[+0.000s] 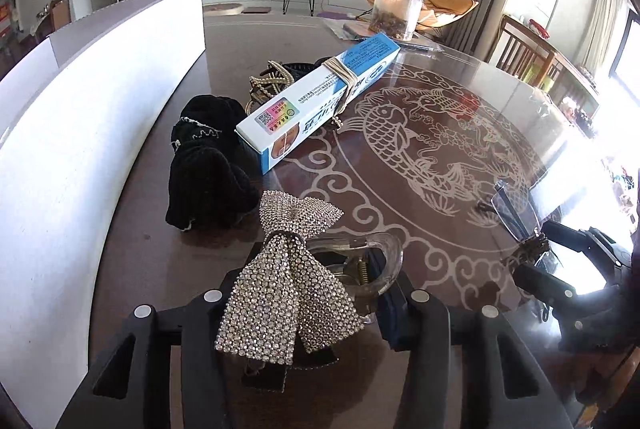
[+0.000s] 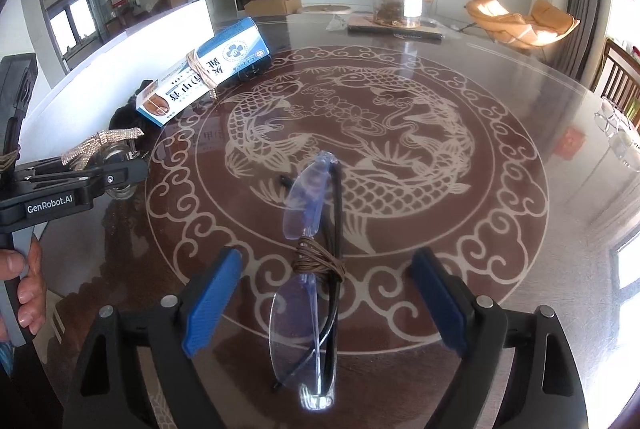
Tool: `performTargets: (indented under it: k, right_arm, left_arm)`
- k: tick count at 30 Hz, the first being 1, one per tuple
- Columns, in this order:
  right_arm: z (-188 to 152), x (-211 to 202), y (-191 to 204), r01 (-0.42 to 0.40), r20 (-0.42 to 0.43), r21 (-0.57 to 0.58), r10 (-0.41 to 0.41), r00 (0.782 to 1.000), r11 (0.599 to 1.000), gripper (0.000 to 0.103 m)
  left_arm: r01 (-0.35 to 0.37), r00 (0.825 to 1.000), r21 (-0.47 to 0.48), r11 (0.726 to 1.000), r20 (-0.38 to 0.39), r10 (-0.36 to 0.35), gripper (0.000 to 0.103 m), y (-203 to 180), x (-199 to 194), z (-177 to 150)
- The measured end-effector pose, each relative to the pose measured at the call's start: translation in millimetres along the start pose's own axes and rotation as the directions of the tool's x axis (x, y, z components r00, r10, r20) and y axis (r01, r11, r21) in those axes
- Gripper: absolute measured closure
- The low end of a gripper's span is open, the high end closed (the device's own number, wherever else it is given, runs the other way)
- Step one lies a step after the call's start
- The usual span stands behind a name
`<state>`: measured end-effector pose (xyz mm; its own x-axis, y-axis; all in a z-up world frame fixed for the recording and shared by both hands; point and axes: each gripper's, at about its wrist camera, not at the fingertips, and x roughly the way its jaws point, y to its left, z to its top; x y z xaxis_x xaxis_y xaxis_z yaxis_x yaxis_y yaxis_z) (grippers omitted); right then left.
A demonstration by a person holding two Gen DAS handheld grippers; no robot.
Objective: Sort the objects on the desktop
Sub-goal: 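Grasp the rhinestone bow with the left tool while the right tool holds the glasses, then carry the bow and the glasses over the white bin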
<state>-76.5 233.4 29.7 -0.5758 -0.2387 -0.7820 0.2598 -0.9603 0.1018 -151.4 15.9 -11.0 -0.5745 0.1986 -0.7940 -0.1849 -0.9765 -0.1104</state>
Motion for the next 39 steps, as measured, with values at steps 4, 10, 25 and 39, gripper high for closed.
performTargets:
  k: [4, 10, 25, 39]
  right_arm:
    - [6.9, -1.7, -5.8, -0.064, -0.052, -0.034, 0.062, 0.997, 0.997, 0.032]
    - [24.2, 9.0, -0.2, -0.059, -0.155, -0.119, 0.04, 0.987, 0.991, 0.058]
    - [79.7, -46.2, 67.8, -0.07, -0.05, -0.309, 0.058, 0.997, 0.949, 0.088]
    - [166.2, -77.0, 286.8, -0.477, -0.013, -0.364, 0.508, 0.861, 0.8, 0.088]
  left_arm:
    - [-0.018, 1.0, 0.013, 1.0, 0.016, 0.018, 0.055, 6.0, -25.6, -16.8]
    - [-0.014, 1.0, -0.001, 1.0, 0.021, 0.014, 0.055, 8.7, -43.9, -26.8]
    - [0.034, 0.986, -0.1, 0.994, 0.166, -0.017, 0.055, 57.2, -144.6, 6.3]
    - [-0.263, 0.937, -0.363, 0.894, 0.124, 0.326, 0.055, 258.9, -200.2, 15.3]
